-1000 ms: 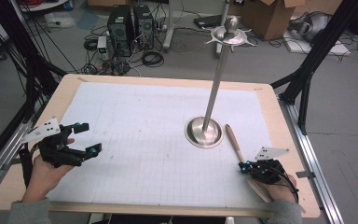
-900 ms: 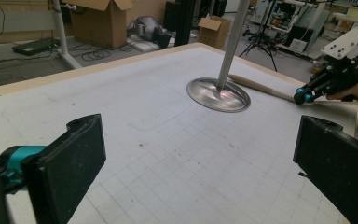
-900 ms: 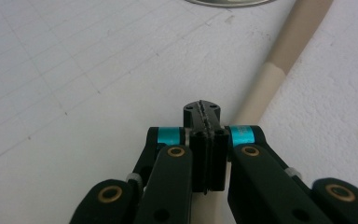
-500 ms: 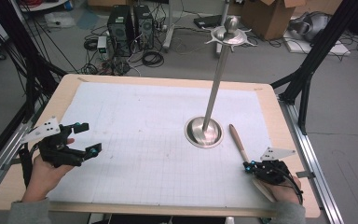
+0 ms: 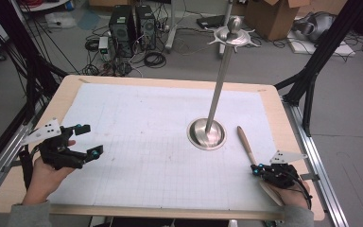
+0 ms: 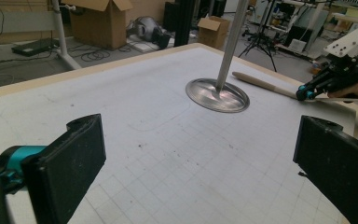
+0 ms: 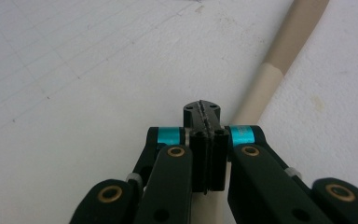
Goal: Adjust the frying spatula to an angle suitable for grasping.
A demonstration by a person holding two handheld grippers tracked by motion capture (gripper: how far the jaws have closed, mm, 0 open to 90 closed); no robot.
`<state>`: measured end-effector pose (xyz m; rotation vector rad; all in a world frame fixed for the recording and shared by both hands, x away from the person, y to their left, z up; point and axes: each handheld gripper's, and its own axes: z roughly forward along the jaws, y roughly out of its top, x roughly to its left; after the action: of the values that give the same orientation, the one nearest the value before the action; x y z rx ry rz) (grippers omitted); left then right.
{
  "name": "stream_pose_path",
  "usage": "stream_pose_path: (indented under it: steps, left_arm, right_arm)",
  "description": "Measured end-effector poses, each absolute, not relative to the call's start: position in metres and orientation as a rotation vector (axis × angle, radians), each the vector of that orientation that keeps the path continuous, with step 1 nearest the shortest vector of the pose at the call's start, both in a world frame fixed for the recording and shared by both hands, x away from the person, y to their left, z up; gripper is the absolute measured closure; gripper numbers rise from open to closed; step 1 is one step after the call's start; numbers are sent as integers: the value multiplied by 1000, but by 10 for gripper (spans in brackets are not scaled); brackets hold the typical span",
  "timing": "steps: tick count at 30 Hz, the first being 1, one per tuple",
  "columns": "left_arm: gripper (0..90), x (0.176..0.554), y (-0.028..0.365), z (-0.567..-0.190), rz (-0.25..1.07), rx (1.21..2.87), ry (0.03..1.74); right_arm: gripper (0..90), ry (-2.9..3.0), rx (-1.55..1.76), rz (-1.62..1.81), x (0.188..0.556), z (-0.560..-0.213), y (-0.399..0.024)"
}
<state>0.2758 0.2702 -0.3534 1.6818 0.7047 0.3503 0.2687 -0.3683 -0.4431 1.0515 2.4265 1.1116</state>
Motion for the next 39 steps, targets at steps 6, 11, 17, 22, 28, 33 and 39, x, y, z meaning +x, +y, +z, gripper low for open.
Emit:
stream_pose_path:
  steps: [6,11,17,22,28,33,39]
  left_arm:
    - [27,276,271,-353,353,1680,705]
    - [27,276,271,-353,347,1681,707]
    - [28,275,274,-353,351,1667,714]
    - [28,274,275,-353,353,1664,720]
    - [27,275,275,-355,351,1667,724]
    - [27,274,277,-354,355,1666,722]
    - [28,274,276,-356,354,1673,729]
  right_arm:
    - [900,2423,1057,1128,268,-444,-373]
    - [900,2430,1054,1114,269,-442,-371]
    - [900,2359,1050,1166,270,-432,-373]
    - [900,2335,1074,1156,275,-425,-370]
    - [900,2313,1113,1127,287,-415,-368]
    - [900,2279,1171,1109,301,-411,-367]
    - [900,2282,1253,1038,316,-422,-369]
